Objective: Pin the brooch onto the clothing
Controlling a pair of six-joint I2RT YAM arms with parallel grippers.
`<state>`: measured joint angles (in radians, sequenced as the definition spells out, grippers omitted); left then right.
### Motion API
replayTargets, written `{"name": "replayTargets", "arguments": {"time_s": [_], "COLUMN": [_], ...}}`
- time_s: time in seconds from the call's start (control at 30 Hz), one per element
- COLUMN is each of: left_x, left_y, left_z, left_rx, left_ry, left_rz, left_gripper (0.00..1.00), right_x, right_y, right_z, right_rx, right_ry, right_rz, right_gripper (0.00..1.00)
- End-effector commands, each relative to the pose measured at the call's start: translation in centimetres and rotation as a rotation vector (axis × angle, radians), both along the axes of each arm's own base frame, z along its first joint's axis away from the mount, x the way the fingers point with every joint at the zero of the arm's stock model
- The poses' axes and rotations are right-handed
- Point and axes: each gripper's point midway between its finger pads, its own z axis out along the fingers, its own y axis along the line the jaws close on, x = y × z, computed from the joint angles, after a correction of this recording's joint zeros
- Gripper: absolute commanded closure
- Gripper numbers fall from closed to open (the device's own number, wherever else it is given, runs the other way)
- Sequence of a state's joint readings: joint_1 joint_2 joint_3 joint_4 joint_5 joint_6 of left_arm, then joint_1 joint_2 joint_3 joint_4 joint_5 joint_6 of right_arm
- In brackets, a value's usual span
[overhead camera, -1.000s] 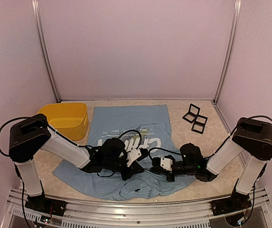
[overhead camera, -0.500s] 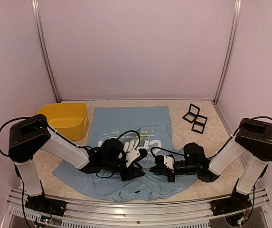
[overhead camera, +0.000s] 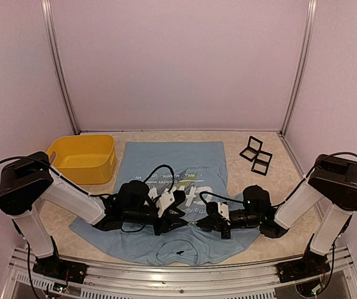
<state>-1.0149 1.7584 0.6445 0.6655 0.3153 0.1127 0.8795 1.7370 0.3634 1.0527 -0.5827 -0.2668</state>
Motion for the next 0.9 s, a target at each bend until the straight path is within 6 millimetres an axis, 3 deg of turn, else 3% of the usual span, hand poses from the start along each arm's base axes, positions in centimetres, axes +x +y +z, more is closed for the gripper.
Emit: {"name": "replayTargets", "arguments": {"time_s": [0.0,0.1,0.3,0.47,0.63,0.73,0.87], "left_x": [-0.2,-0.2,-0.5,-0.3,0.0,0.2,0.2], "left_y": [-1.3,-1.6,-1.8,-1.7,-1.6,-1.6,-1.7], "left_z": [0.8,0.6,0.5,0.1,0.1,0.9,2.1], "left_rx": [-0.022,-0.009,0.004,0.030,0.037,0.027,0.011], "left_ry": [-0.036,-0.036,-0.035,-0.038,-0.032,-0.039,-0.052], "left_rz": [-0.042,-0.053,-0.076,-0.075,-0.052,-0.042,-0.045], "left_gripper": [0.73,0.80,0.78,1.00,1.00,1.00,1.00], "right_x": [-0.2,-0.2,0.0,-0.1,0.2,0.0,-0.2], "right_y": [0.3,0.3,0.5,0.5,0.7,0.9,0.4], "right_z": [1.1,1.1,1.2,1.5,1.2,-0.5,-2.1], "right_rx": [0.037,0.035,0.032,0.041,0.010,-0.081,-0.122], "right_ry": [-0.001,0.000,0.000,-0.005,0.027,0.107,0.167], "right_rz": [0.025,0.031,0.027,0.034,0.029,0.045,0.021], "right_gripper": [1.00,1.00,1.00,1.00,1.00,0.72,0.61]}}
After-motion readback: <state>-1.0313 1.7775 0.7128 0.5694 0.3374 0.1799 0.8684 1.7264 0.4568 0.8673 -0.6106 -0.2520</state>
